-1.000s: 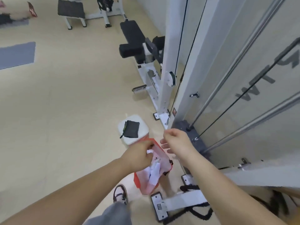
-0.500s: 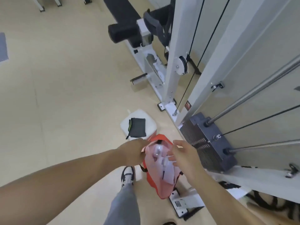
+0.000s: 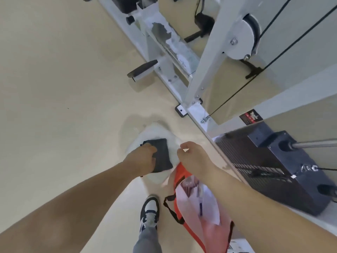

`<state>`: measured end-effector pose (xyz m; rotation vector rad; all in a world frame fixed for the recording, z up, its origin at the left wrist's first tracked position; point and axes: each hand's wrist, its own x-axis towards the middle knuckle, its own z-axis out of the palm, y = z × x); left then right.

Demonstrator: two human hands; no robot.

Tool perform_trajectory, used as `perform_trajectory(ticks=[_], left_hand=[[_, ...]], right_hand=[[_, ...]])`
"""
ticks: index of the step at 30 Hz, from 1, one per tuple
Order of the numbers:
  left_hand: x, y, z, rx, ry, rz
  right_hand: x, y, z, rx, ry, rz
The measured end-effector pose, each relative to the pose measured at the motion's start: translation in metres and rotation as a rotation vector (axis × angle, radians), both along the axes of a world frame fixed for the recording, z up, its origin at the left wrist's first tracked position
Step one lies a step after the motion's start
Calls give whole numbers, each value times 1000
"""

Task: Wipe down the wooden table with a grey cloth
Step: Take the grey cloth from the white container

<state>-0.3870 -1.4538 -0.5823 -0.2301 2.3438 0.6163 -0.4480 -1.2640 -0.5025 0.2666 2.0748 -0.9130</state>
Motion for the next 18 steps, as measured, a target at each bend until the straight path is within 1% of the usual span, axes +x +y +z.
perform_trajectory(ticks=[3,6,8,11,12,15,18], left_hand=[[-17,-11,-58,-3,-1,-6],[-32,-9,-104,-35,-32,-23],[-42,-5,-129,-73,-110,-86],[-49,2,-154,-182,-263,-181],[-49,3,-159,-209,-271,-184],[-48,-1,-166,-262,-172,-167],[-47,-11,-167,-223,-91,3]], right_hand=[[-9,-15,-37,-5,-13,-58],[-19,-22,-63,-51,18,-200],[-26,-20,-77,-60,35,-249],[-30,-16,-84,-63,30,-301],[-31,-14,-85,-60,19,-307],[-33,-13,-81,-63,-22,-316],[-34,-14,-76,-91,-37,-326]])
